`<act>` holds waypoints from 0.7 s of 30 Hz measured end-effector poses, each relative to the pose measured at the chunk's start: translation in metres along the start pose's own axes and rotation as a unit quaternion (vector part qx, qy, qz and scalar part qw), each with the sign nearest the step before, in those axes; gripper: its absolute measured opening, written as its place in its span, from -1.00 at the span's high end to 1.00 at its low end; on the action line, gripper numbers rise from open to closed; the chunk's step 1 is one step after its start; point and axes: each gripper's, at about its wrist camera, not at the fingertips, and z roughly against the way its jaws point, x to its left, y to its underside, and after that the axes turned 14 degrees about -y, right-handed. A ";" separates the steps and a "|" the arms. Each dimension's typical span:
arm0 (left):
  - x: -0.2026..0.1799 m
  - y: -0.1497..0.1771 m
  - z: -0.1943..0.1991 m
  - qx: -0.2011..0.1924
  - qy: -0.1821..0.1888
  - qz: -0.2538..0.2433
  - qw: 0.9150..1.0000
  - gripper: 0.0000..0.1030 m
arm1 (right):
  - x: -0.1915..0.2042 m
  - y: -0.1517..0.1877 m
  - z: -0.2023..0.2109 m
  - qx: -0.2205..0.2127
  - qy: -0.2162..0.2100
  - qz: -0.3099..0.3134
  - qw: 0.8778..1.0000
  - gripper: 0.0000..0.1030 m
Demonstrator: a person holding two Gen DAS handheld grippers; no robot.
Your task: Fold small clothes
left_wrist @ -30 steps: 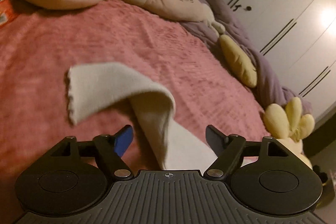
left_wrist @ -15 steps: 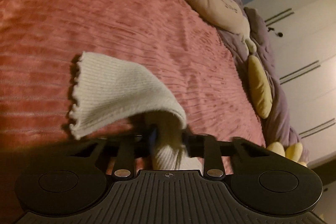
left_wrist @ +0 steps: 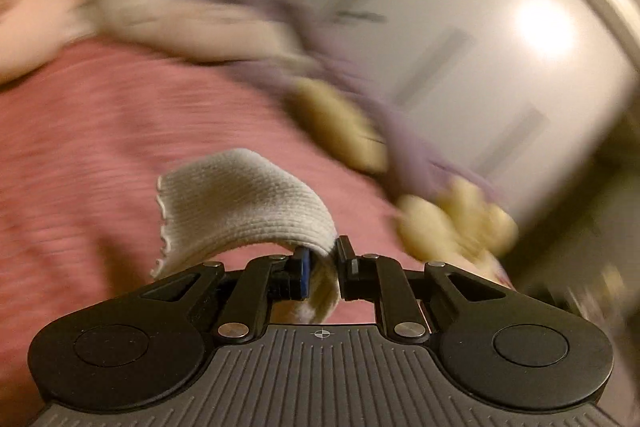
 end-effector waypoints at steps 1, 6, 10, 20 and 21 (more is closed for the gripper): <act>-0.026 0.008 0.007 0.001 0.028 -0.034 0.999 0.70 | -0.001 0.000 0.001 -0.002 -0.001 -0.002 1.000 -0.55; -0.137 0.077 0.020 0.032 0.147 -0.184 0.971 0.17 | -0.005 -0.001 0.008 -0.009 -0.009 -0.017 1.000 -0.55; -0.160 0.129 0.014 0.083 0.144 -0.230 0.959 -0.40 | -0.013 -0.008 0.018 -0.021 -0.021 -0.037 0.999 -0.55; -0.080 0.157 -0.010 0.125 -0.028 -0.223 0.966 -0.42 | -0.015 -0.060 -0.016 -0.019 -0.098 -0.049 0.994 -0.50; -0.076 0.157 -0.012 0.126 -0.028 -0.223 0.966 -0.46 | -0.013 -0.067 -0.025 -0.018 -0.106 -0.055 0.993 -0.46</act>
